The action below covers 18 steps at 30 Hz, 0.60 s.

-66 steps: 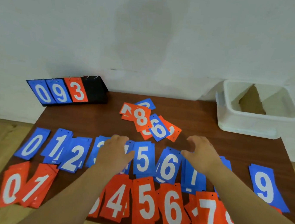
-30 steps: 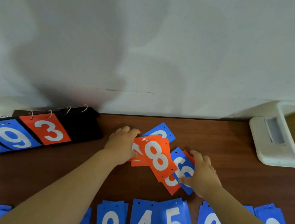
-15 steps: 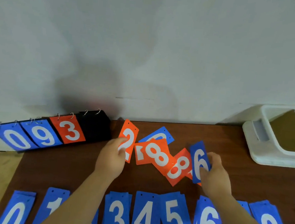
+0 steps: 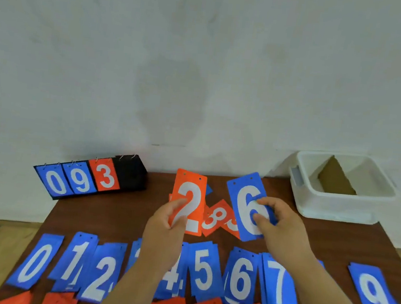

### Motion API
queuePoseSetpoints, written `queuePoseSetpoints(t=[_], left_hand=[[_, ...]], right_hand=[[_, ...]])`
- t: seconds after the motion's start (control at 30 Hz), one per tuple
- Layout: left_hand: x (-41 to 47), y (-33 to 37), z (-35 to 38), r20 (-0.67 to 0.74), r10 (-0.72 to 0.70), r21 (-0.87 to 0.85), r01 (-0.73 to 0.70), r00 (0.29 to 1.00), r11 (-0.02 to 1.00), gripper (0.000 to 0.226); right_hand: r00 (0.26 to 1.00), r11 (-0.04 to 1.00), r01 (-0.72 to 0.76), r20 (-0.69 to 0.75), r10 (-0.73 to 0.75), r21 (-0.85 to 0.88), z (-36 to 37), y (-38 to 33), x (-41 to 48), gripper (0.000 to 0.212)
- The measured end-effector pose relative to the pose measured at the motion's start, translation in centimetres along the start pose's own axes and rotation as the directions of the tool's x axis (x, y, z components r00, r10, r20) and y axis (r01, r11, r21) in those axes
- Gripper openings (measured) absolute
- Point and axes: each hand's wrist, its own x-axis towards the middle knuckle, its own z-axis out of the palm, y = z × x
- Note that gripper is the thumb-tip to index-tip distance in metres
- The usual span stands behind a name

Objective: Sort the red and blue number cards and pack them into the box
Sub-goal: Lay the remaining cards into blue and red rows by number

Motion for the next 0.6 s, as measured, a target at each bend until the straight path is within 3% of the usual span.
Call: queuePoseSetpoints(t=[0.17, 0.4, 0.6], left_hand=[[-6.0, 4.4, 4.7, -0.003, 0.089, -0.055, -0.089, 0.996, 0.994, 0.043], [-11.9, 8.3, 11.1, 0.088, 0.133, -0.045, -0.13, 0.987, 0.991, 0.044], [-14.3, 9.6, 14.0, 0.15, 0.126, -0.01, -0.126, 0.981, 0.992, 0.039]], right_hand=[[1.0, 0.997, 0.014, 0.004, -0.014, 0.081, -6.5, 0.8, -4.0, 0.022], [0.994, 0.998, -0.009, -0.109, 0.016, 0.06, -16.6, 3.8, -8.6, 0.022], [0.985, 0.998, -0.022, -0.17, 0.032, 0.06, -20.8, 6.4, -10.4, 0.022]])
